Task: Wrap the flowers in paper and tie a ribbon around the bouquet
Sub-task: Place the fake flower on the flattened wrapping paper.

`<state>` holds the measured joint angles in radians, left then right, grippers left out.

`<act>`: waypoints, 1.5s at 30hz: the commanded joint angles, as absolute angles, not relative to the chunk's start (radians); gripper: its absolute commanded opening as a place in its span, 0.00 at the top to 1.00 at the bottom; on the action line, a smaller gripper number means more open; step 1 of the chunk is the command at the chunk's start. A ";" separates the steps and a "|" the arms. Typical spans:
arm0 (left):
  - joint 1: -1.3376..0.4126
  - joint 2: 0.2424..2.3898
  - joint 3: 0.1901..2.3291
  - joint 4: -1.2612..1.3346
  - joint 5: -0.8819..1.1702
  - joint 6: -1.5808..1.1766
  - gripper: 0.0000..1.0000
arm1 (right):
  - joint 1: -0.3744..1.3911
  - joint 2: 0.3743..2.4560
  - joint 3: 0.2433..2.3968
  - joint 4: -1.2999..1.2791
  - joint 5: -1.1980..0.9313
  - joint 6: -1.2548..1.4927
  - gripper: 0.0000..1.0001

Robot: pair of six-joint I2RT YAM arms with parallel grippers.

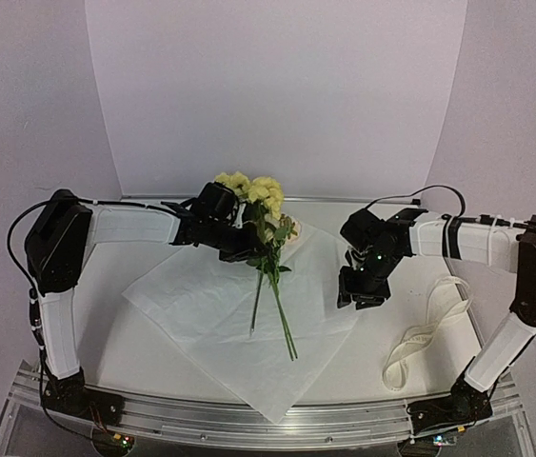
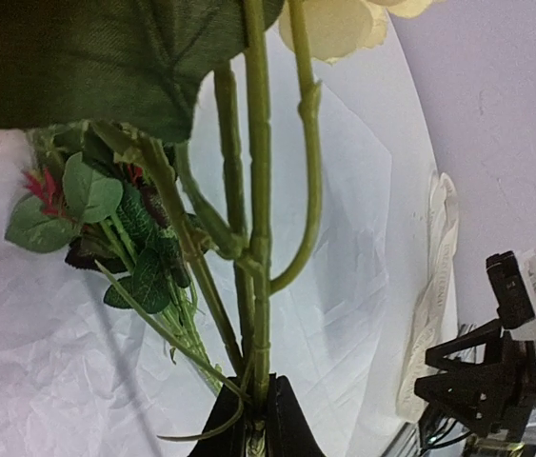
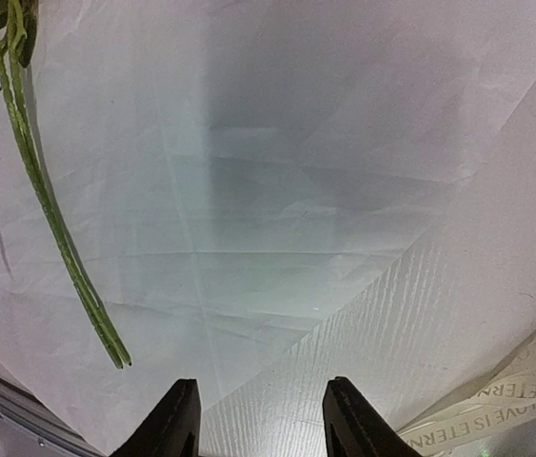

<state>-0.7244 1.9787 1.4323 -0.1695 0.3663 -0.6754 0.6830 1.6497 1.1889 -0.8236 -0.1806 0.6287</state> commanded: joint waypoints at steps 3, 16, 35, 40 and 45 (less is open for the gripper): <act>-0.720 1.927 1.369 -0.013 0.313 -0.989 1.00 | 0.678 1.651 1.187 -0.811 -0.167 0.647 0.55; -0.735 2.084 1.424 -0.066 0.313 -0.926 1.00 | 0.678 1.668 1.170 -0.764 -0.209 0.685 0.55; -0.736 2.166 1.379 -0.130 0.403 -0.827 0.99 | 0.766 1.871 1.333 -0.687 -0.299 0.722 0.56; -0.733 2.138 1.370 -0.158 0.393 -0.783 0.76 | 0.784 1.913 1.387 -0.707 -0.307 0.682 0.55; -0.735 2.049 1.357 -0.193 0.377 -0.723 0.50 | 0.790 1.937 1.447 -0.765 -0.308 0.641 0.55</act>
